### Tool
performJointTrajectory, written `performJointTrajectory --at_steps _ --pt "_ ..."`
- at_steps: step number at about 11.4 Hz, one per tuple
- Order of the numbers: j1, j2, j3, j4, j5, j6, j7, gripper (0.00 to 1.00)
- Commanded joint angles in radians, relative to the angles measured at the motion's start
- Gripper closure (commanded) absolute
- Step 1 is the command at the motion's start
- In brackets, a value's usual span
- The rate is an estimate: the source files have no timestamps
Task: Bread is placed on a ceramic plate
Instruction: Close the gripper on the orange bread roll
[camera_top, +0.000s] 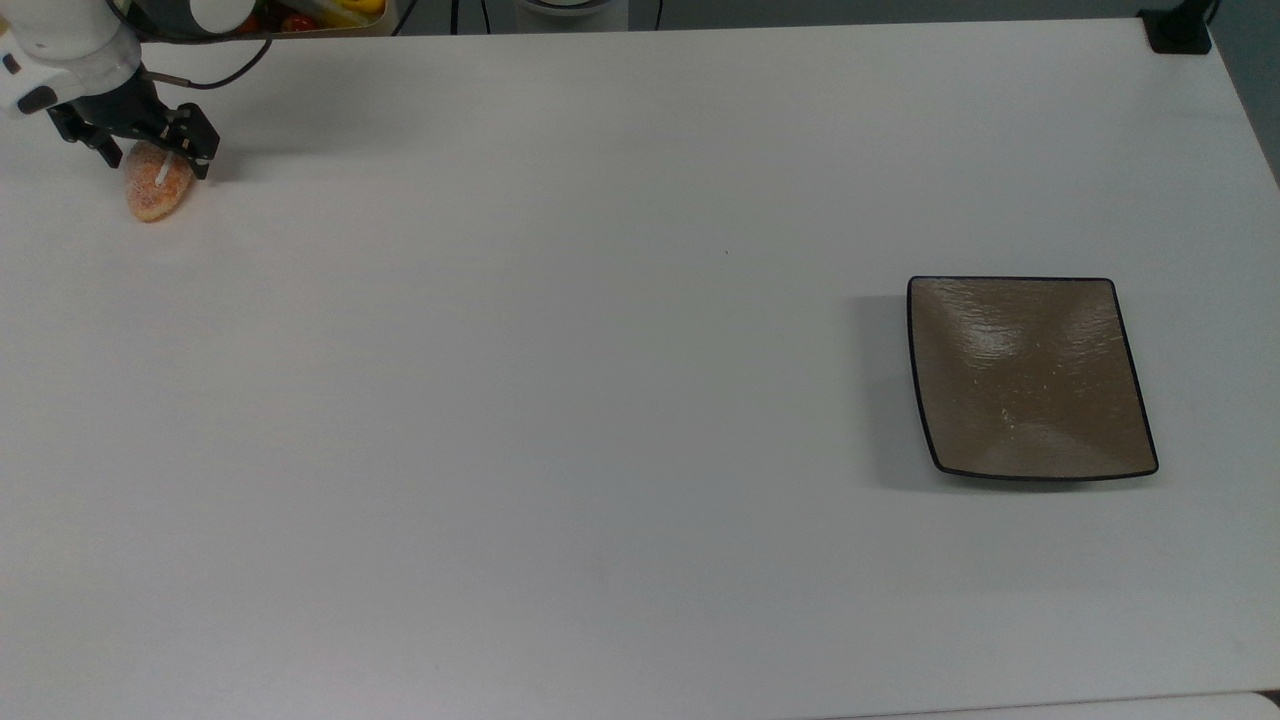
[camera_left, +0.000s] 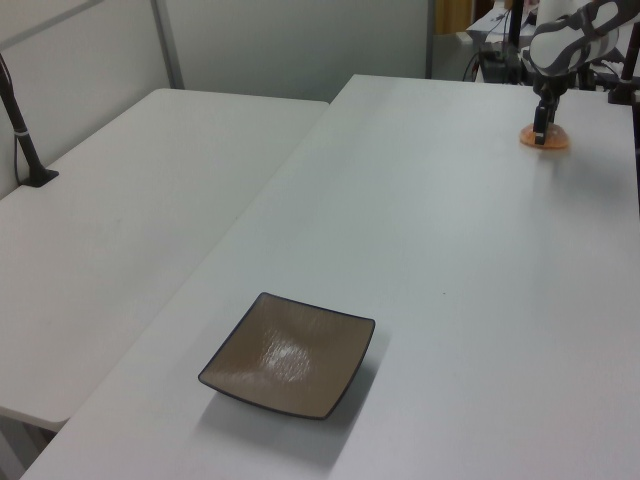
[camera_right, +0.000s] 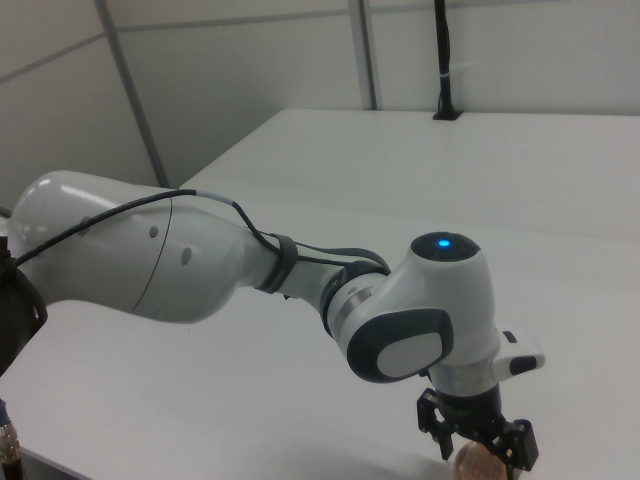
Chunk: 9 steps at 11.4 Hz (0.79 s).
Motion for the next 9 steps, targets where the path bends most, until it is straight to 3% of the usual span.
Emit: performJointTrajectory --at_steps 1,2,4,6,9 --pt "0.019 -0.017 -0.016 -0.035 -0.016 0.037 0.004 0.00" --pt "0.021 -0.017 -0.016 -0.036 -0.016 0.030 0.004 0.05" --pt "0.023 -0.018 -0.016 -0.047 -0.014 0.033 0.004 0.30" --pt "0.024 -0.020 -0.016 -0.045 -0.014 0.022 0.001 0.63" --pt "0.023 -0.030 -0.016 -0.041 -0.014 0.002 -0.002 0.96"
